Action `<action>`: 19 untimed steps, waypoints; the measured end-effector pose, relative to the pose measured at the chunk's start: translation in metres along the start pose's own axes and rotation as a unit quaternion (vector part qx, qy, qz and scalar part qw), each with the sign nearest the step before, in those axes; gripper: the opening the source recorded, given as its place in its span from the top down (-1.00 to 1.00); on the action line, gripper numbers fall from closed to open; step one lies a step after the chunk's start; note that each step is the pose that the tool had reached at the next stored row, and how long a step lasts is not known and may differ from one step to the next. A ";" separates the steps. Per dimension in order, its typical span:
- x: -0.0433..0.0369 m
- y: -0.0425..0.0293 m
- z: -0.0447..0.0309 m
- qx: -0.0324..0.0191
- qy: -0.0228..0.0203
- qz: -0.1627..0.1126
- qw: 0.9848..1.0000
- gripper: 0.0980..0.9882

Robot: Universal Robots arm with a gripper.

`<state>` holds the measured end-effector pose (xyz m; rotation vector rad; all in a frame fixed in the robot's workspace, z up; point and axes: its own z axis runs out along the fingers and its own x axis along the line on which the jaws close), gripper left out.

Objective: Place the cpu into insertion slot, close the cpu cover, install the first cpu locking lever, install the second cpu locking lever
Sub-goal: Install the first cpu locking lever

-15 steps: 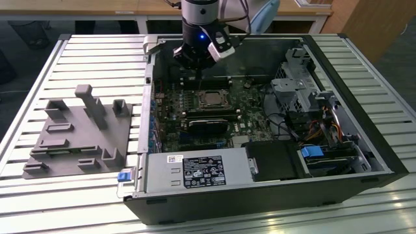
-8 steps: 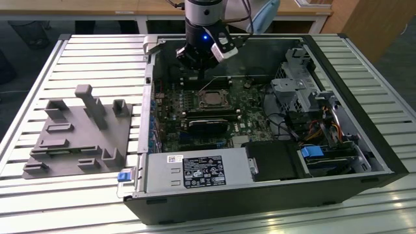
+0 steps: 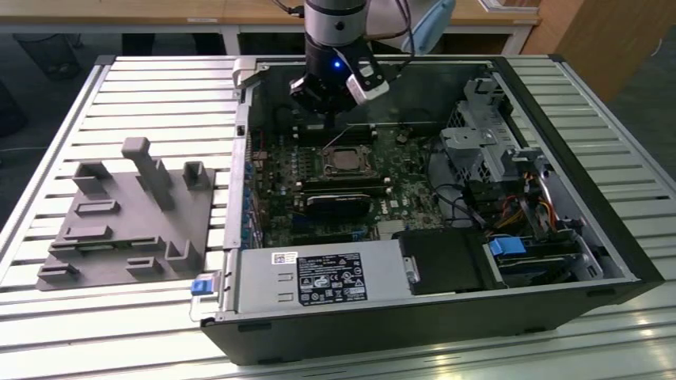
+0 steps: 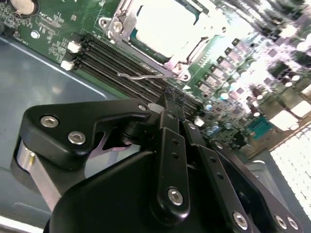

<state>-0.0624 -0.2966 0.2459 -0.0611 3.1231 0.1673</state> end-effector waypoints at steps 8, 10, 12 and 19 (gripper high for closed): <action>-0.0092 -0.0013 0.0082 0.000 0.000 0.000 1.000 0.98; -0.0115 -0.0015 0.0096 0.000 0.000 0.000 1.000 0.98; -0.0130 -0.0017 0.0110 0.000 0.000 0.000 1.000 0.98; -0.0186 -0.0011 0.0140 0.000 0.000 0.000 1.000 0.98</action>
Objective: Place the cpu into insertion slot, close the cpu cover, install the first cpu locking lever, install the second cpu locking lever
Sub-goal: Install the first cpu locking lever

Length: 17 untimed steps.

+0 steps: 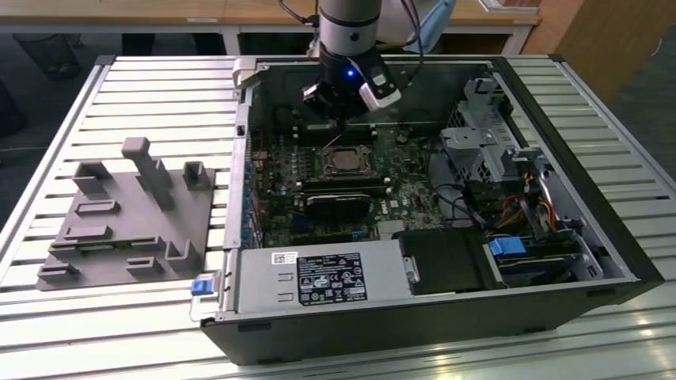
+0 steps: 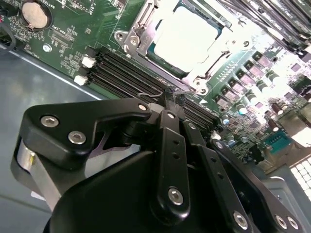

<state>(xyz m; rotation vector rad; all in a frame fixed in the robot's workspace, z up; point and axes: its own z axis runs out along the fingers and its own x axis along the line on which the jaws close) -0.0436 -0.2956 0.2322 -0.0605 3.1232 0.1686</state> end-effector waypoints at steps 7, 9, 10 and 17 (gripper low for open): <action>-0.0079 0.0000 0.0041 0.000 0.000 0.000 1.000 0.98; -0.0100 0.0001 0.0056 0.000 0.000 0.000 1.000 0.98; -0.0108 0.0002 0.0067 0.000 0.000 0.000 1.000 0.98; -0.0167 0.0001 0.0150 0.000 0.001 0.000 1.000 0.98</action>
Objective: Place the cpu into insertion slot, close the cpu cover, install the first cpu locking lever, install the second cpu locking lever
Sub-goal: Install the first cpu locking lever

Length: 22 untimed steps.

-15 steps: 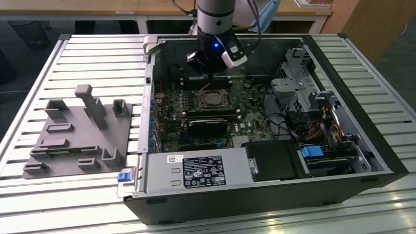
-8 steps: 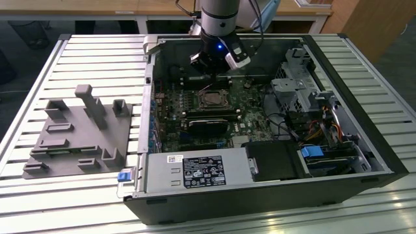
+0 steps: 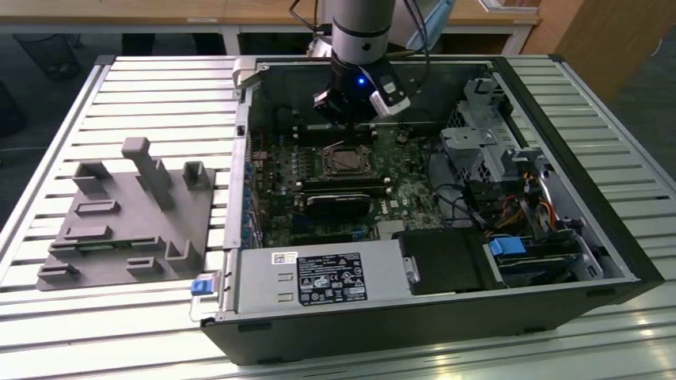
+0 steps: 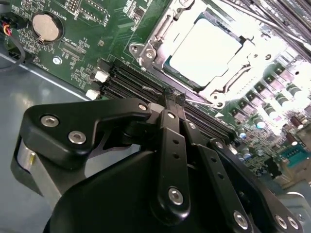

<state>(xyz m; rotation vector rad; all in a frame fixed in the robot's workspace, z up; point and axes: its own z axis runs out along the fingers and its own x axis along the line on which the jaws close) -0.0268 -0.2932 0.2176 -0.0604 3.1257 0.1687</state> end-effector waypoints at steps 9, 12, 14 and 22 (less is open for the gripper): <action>-0.0056 -0.0003 0.0046 0.000 0.000 0.000 1.000 0.98; -0.0068 -0.0003 0.0063 0.000 0.001 0.000 1.000 0.98; -0.0072 -0.0004 0.0081 0.000 0.001 0.000 1.000 0.98; -0.0082 -0.0013 0.0167 0.000 0.001 0.000 1.000 0.98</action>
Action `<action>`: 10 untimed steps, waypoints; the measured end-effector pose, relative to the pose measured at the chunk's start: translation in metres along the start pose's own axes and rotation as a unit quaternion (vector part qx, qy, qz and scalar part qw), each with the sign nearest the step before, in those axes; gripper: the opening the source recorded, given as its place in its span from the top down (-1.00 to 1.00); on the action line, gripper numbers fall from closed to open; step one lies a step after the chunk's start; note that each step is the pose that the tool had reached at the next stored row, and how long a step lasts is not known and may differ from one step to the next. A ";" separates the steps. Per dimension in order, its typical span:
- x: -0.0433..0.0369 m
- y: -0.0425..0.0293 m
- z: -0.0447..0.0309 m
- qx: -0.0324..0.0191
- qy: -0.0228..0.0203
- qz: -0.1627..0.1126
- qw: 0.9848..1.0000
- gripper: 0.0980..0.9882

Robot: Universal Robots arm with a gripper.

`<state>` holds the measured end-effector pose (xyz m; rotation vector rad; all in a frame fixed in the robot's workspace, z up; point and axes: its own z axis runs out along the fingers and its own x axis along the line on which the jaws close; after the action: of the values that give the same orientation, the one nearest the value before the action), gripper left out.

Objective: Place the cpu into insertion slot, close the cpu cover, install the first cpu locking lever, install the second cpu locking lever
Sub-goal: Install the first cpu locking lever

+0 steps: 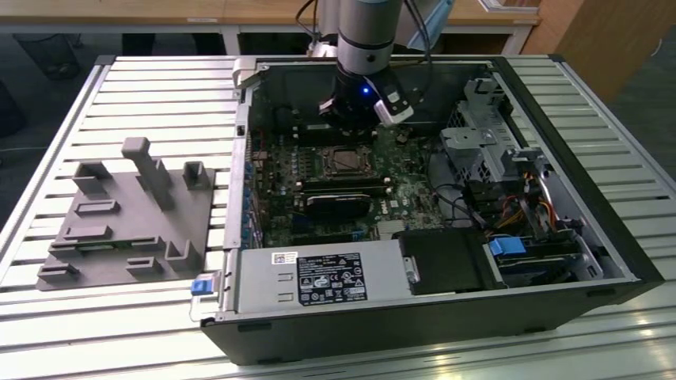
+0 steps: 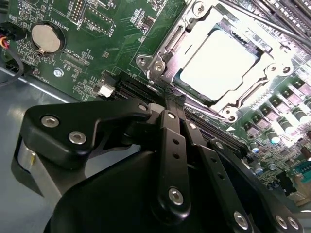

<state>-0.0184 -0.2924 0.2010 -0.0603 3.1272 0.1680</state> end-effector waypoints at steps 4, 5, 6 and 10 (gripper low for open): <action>-0.0004 -0.0001 0.0005 0.000 0.000 0.000 1.000 0.98; -0.0004 -0.0001 0.0005 0.000 0.000 0.000 1.000 0.98; -0.0004 -0.0001 0.0006 0.000 0.000 0.000 1.000 0.98; -0.0005 0.0000 0.0001 0.000 0.000 0.000 1.000 0.98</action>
<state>-0.0179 -0.2923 0.2009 -0.0603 3.1272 0.1680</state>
